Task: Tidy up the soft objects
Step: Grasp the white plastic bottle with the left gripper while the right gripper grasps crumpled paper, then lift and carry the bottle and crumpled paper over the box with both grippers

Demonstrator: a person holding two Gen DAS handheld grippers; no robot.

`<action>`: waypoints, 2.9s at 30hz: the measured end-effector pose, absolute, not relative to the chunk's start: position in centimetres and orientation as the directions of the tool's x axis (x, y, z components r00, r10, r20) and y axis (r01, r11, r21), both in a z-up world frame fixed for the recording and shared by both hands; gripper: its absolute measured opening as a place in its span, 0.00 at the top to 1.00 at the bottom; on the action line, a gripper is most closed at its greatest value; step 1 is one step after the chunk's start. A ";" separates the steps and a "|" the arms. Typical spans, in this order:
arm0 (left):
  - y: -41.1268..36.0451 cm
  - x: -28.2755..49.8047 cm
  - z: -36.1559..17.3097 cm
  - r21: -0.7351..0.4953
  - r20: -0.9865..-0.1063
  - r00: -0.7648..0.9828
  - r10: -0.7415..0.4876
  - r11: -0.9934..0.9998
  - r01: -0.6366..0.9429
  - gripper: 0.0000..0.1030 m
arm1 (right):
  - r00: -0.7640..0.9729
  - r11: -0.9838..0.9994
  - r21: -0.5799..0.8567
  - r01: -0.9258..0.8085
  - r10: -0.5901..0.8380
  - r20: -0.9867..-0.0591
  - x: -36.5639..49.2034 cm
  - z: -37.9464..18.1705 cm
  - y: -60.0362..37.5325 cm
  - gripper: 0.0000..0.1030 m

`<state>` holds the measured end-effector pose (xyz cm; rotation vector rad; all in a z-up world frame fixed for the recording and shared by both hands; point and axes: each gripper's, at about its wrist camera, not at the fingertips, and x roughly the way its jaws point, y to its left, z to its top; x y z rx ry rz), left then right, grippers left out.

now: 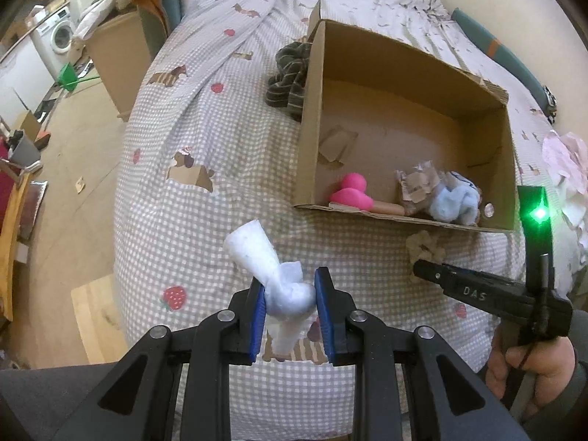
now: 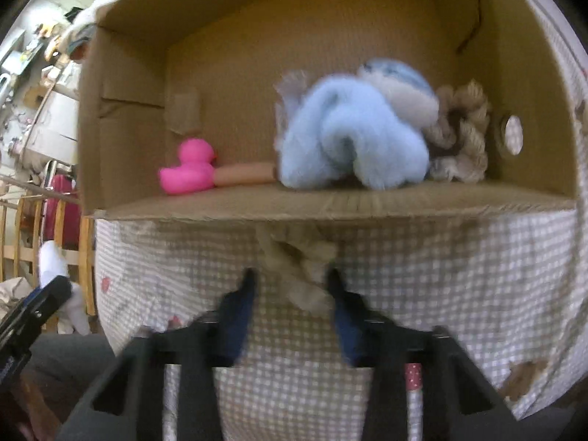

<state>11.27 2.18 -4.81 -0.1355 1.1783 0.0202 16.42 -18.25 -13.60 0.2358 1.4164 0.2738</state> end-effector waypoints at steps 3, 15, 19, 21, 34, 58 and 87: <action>1.7 11.5 -5.1 -0.083 -0.924 0.379 -0.047 0.993 -0.080 0.78 | 0.137 0.951 0.304 -0.056 0.309 -0.941 16.2 -13.6 -18.4 0.84; -0.5 11.6 -5.6 -0.029 -0.924 0.382 -0.016 0.999 -0.029 0.78 | 0.203 0.921 0.378 -0.091 0.389 -0.899 13.3 -10.3 -20.4 0.87; -0.6 11.7 -5.9 -0.015 -0.926 0.378 0.000 0.999 -0.035 0.78 | 0.211 0.925 0.366 -0.099 0.379 -0.901 12.2 -9.6 -21.2 0.87; -0.5 11.8 -6.1 -0.011 -0.927 0.374 0.004 0.999 -0.040 0.78 | 0.220 0.925 0.366 -0.099 0.379 -0.899 11.9 -9.4 -21.5 0.87; -0.4 11.3 -4.9 -0.009 -0.909 0.417 0.015 0.998 -0.055 0.78 | 0.277 0.903 0.416 -0.108 0.429 -0.860 10.8 -6.9 -24.1 0.87; -2.0 16.3 4.3 -0.032 -0.794 0.608 -0.025 0.999 0.000 0.78 | 0.544 0.872 0.422 -0.247 0.486 -0.685 11.7 4.3 -24.5 0.87; -5.0 23.9 -2.9 -0.038 -0.842 0.535 -0.070 0.997 0.071 0.77 | 0.402 0.899 0.411 -0.153 0.436 -0.805 22.0 -4.6 -23.0 0.87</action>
